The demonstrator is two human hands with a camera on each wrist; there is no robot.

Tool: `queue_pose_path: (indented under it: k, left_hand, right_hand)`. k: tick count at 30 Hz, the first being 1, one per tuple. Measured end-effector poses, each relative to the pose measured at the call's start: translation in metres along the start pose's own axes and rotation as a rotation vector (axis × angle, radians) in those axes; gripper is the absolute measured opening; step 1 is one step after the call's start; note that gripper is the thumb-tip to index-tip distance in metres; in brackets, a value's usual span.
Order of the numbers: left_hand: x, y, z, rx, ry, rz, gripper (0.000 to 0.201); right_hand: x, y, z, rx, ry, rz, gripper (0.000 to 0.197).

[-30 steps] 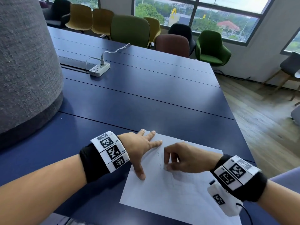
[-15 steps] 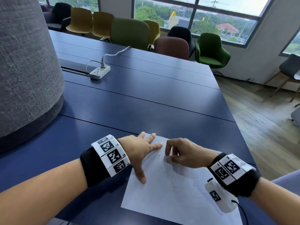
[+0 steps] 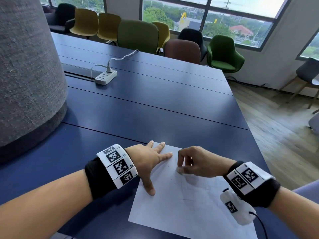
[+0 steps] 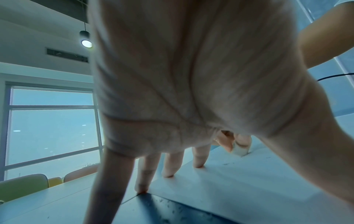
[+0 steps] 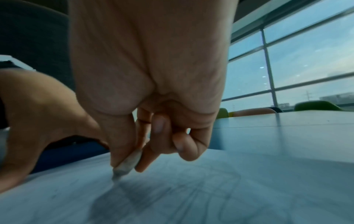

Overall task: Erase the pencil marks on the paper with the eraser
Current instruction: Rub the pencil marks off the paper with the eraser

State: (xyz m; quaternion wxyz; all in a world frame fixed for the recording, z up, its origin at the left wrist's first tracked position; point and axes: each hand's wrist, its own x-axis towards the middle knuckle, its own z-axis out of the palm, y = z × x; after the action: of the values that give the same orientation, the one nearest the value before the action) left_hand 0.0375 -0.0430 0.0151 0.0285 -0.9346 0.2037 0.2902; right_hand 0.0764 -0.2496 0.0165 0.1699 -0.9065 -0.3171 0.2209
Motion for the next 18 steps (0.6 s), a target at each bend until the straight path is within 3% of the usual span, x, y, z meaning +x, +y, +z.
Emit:
queue_pose_path:
  k: [5,9,15,18]
  left_hand:
    - [0.001,0.001,0.0,0.013,-0.002,0.002,0.132]
    - [-0.001,0.001,-0.001,0.013,-0.005,-0.001,0.132]
    - [0.0,0.001,0.0,0.012,-0.005,0.003,0.132]
    - [0.0,0.001,-0.002,0.015,-0.009,-0.001,0.132]
  right_hand:
    - [0.007,0.01,-0.01,-0.034,0.115,0.065,0.012]
    - [0.0,0.004,-0.004,-0.003,-0.013,0.011,0.013]
    - [0.006,0.014,-0.011,-0.034,0.114,0.093,0.013]
    - [-0.001,0.007,-0.004,-0.005,0.036,0.055,0.012]
